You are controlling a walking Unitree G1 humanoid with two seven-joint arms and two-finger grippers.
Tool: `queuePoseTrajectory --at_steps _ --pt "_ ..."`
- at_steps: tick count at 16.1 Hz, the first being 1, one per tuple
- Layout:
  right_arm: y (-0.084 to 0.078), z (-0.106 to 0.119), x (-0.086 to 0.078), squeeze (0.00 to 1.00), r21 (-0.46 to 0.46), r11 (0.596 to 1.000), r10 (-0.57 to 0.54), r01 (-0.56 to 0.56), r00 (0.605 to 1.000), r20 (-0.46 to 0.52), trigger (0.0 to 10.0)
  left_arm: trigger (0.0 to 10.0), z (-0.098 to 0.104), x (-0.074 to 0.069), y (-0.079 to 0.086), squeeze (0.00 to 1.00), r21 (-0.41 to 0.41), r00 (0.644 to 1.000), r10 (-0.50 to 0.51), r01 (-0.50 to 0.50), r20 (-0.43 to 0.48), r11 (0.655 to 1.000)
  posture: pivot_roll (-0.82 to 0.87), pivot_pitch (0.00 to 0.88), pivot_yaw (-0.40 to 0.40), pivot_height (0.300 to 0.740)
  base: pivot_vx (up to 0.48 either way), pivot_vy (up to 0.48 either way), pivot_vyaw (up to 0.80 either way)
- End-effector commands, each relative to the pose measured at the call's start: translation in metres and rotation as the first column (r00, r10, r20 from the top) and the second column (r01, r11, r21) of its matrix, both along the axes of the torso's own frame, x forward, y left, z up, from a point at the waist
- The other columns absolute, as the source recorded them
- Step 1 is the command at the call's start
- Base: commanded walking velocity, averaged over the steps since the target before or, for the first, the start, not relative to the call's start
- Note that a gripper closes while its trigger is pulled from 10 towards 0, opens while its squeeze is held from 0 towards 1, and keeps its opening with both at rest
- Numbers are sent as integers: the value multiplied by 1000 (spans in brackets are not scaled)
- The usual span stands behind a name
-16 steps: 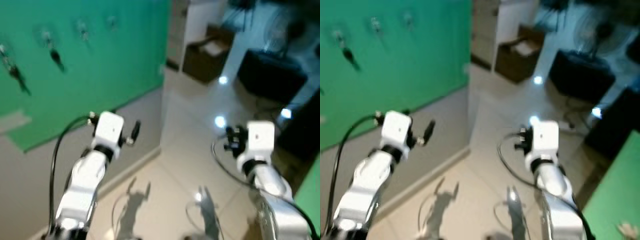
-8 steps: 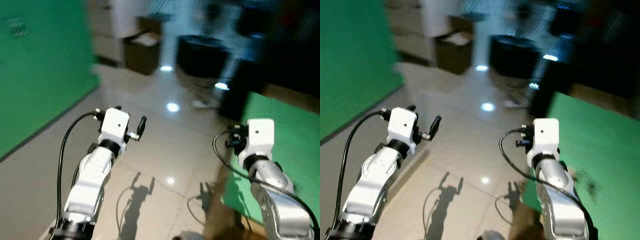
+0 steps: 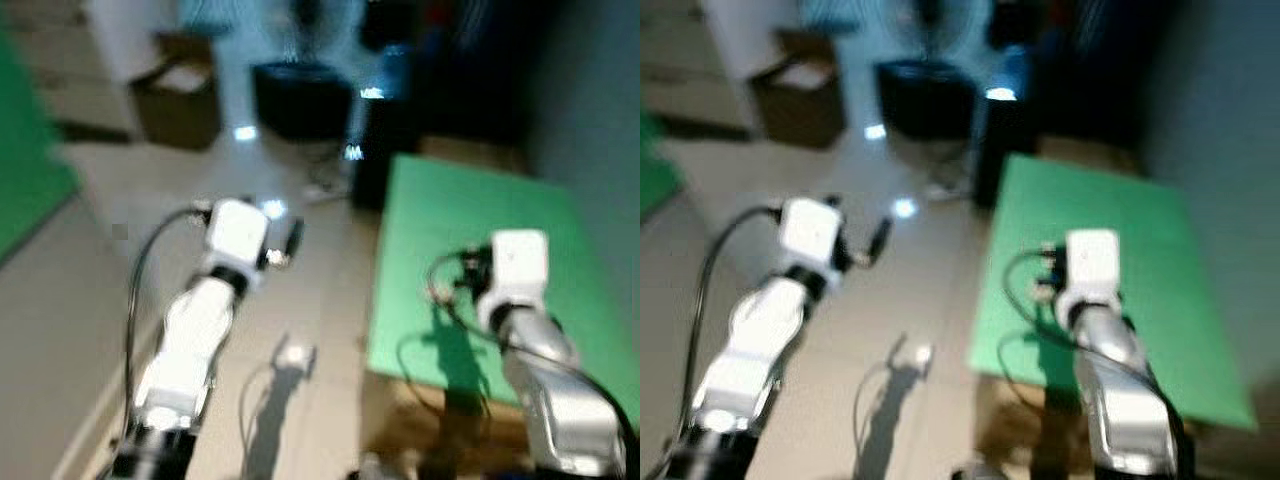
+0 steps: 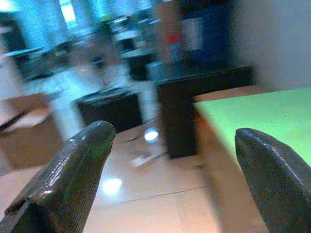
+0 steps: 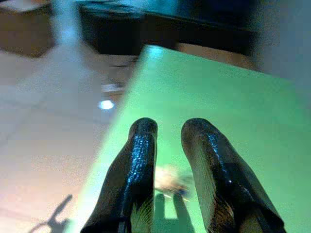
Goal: Hang keys on a hook
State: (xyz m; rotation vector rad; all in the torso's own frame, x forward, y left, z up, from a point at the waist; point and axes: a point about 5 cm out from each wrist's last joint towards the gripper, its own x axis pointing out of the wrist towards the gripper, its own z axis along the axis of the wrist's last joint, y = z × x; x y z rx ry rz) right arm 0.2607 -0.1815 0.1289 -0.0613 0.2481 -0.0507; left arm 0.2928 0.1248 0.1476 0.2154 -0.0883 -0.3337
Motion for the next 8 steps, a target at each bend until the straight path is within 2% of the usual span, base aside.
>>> queuePoseTrajectory --at_steps 1,3,5,8 --pt "3 0 0 0 39 999 6 -5 1000 -10 10000 10000 -1 2 7 0 16 1000 17 -17 -3 1000 -116 0 -9 718 0 -480 0" --pt "2 -2 0 0 42 999 19 -17 999 -36 10000 10000 -1 3 7 0 18 1000 16 -16 -1 1000 -117 0 -8 718 0 -480 0" --pt "8 -2 1 0 34 997 68 -67 997 -30 10000 10000 0 4 8 0 -33 1000 30 -30 -3 999 -117 0 -9 718 0 0 0" --pt "13 0 3 0 -7 992 124 -124 992 -1 10000 10000 -1 5 10 0 -18 999 41 -41 -4 999 -114 0 -8 718 0 0 0"
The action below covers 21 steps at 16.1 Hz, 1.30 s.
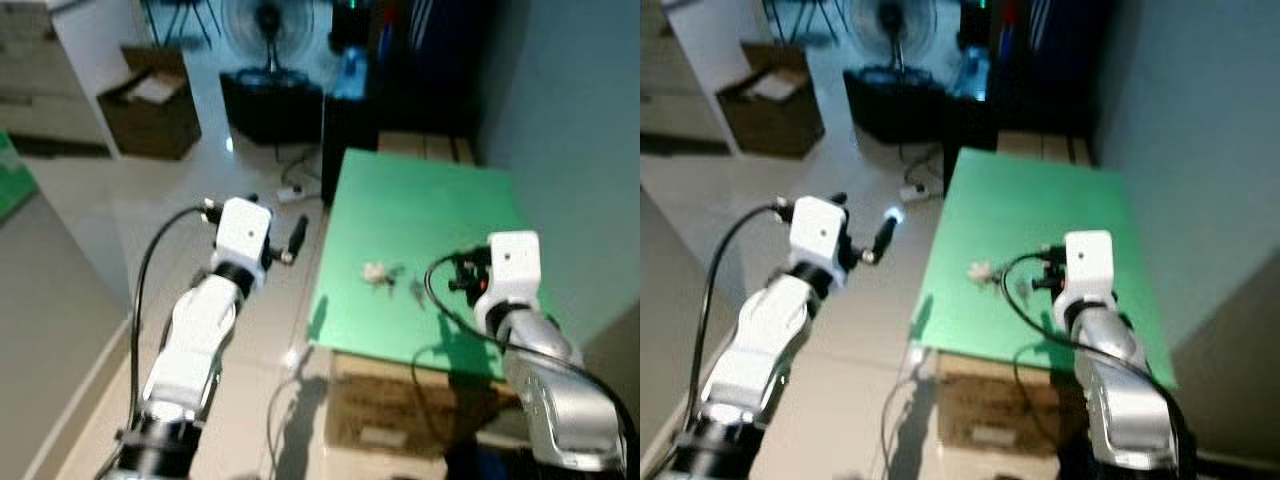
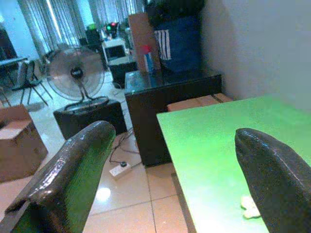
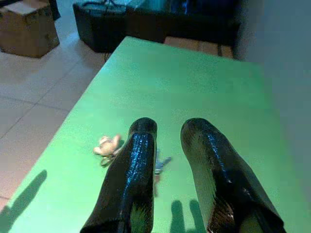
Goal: Hang keys on a hook
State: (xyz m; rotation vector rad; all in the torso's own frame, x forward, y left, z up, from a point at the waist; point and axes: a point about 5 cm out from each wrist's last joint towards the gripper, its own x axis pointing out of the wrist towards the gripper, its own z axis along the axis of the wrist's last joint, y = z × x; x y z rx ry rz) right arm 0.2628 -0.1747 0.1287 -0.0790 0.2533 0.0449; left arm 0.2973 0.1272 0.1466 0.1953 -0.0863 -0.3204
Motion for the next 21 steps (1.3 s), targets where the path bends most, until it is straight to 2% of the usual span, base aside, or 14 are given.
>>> queuePoseTrajectory --at_steps 1,5,9,21 --pt "6 0 2 0 -1 999 34 -34 999 14 10000 10000 -1 0 8 0 -2 1000 16 -16 -1 1000 -113 0 -8 718 0 0 0" --pt "5 -4 0 0 24 999 37 -37 999 4 10000 10000 -3 -2 8 0 3 1000 -5 5 -10 1000 -115 0 2 718 263 0 0" --pt "7 -6 0 0 34 998 52 -52 999 9 10000 10000 -2 -2 6 0 7 1000 -22 22 -10 1000 -112 0 11 718 270 0 -655" --pt "9 -12 -1 0 38 996 82 -81 996 -17 10000 10000 -3 -3 9 0 26 999 -41 41 -19 999 -111 0 15 718 270 0 0"
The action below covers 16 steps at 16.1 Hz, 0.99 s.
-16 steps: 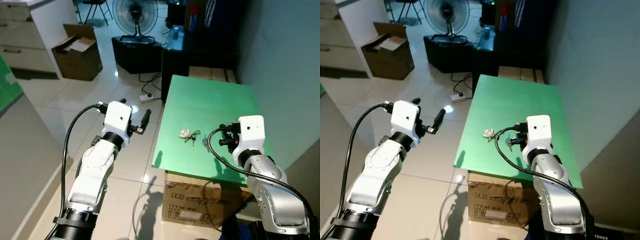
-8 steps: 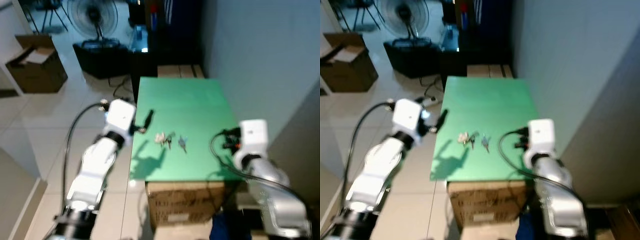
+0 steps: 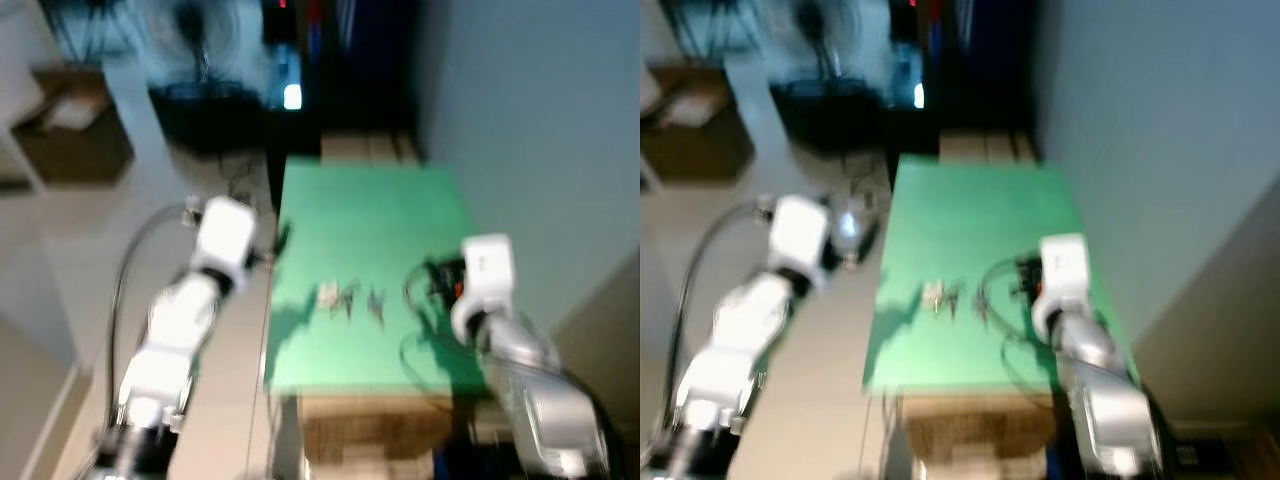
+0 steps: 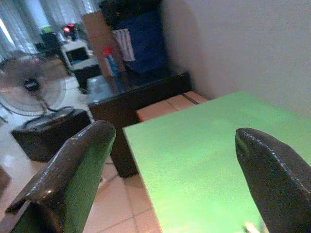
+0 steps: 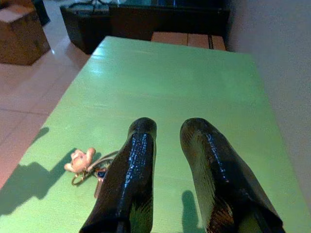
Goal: Hang keys on a hook
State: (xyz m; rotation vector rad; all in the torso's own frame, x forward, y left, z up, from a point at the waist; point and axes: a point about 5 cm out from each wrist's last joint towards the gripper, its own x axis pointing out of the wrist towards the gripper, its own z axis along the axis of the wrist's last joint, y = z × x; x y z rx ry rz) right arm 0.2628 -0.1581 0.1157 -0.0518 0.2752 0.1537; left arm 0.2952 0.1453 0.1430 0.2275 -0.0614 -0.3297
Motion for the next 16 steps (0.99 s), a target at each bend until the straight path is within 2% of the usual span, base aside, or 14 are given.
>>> queuePoseTrajectory --at_steps 1,5,6,7,11,15,16 --pt "-8 2 -1 0 -2 1000 -19 19 1000 8 10000 10000 1 0 -9 0 -9 999 -35 35 1 999 -111 0 15 718 262 0 0" --pt "-9 2 3 0 -30 999 19 -19 1000 -5 10000 10000 -2 -5 -8 0 -4 1000 -31 31 -7 1000 -109 0 2 718 0 0 0" --pt "-10 1 4 90 -32 999 20 -21 1000 -14 10000 10000 -2 -5 -7 0 -2 999 -32 32 -9 1000 -109 0 2 718 0 0 0" --pt "-12 -2 10 1000 -57 998 28 -29 999 -31 10000 10000 -1 -5 -7 0 5 999 -40 40 -13 999 -108 0 2 718 0 0 0" --pt "-20 -13 27 1000 -84 995 42 -49 995 -85 10000 10000 -2 -5 -9 0 18 997 -67 67 -31 998 -104 0 1 718 0 0 0" --pt "-16 -34 69 1000 -69 983 154 -169 971 -184 10000 10000 -1 -11 -11 0 65 985 -146 152 -91 986 -61 84 6 718 0 0 0" --pt "-14 -36 75 1000 -59 982 167 -182 966 -196 10000 10000 0 -12 -9 0 72 984 -151 159 -96 985 -46 107 9 718 0 0 0"
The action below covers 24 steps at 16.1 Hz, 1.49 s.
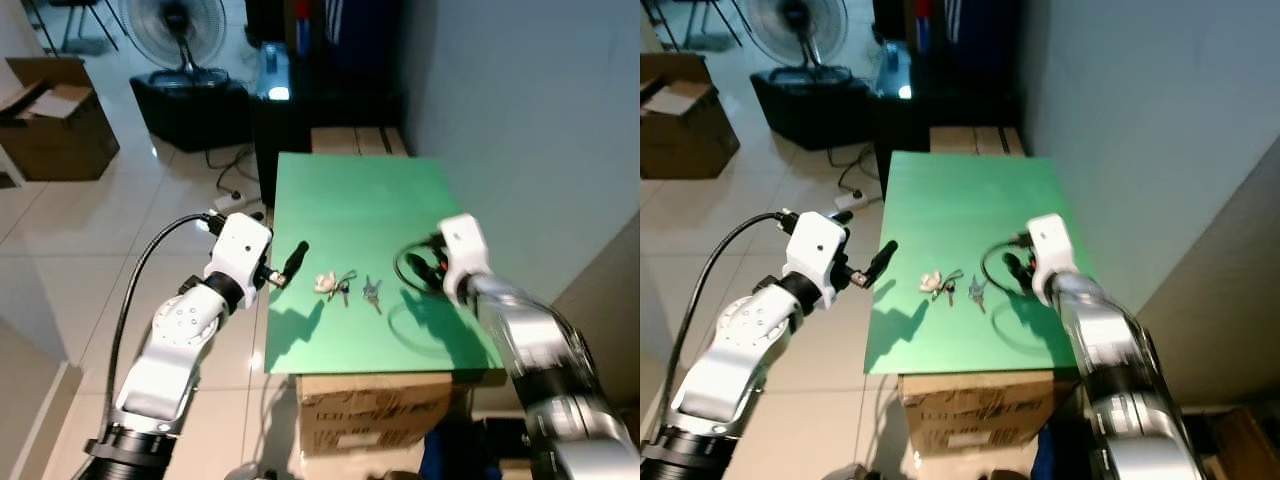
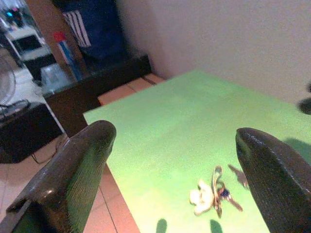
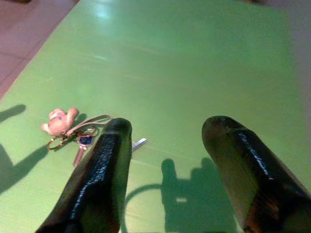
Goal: Hang keys on a hook
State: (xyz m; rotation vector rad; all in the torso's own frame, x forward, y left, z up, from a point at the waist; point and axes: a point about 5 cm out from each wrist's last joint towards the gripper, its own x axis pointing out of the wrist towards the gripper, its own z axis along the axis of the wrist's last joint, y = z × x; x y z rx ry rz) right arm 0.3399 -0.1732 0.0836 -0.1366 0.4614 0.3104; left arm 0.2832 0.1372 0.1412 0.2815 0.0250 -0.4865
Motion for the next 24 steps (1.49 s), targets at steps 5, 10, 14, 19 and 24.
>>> queuePoseTrajectory --at_steps 5,10,14,19,24 --pt "7 -6 19 1000 -12 999 48 -49 995 -86 10000 10000 22 -20 13 0 75 993 -102 106 -53 992 51 281 22 718 0 0 0" --pt "11 4 30 1000 -61 995 69 -75 992 -102 10000 10000 33 -31 5 0 102 967 -226 239 -118 966 54 369 34 718 0 0 0" --pt "16 15 37 1000 -75 993 84 -89 994 -66 10000 10000 38 -40 5 0 106 962 -235 251 -139 962 70 394 15 718 0 0 0" --pt "21 29 44 173 -90 992 86 -85 996 9 10000 10000 40 -45 6 0 109 960 -232 251 -156 962 73 394 19 718 0 0 0" --pt "23 25 42 0 -146 981 132 -132 991 -9 10000 10000 42 -45 6 0 115 957 -240 260 -165 959 73 394 24 718 0 0 0"
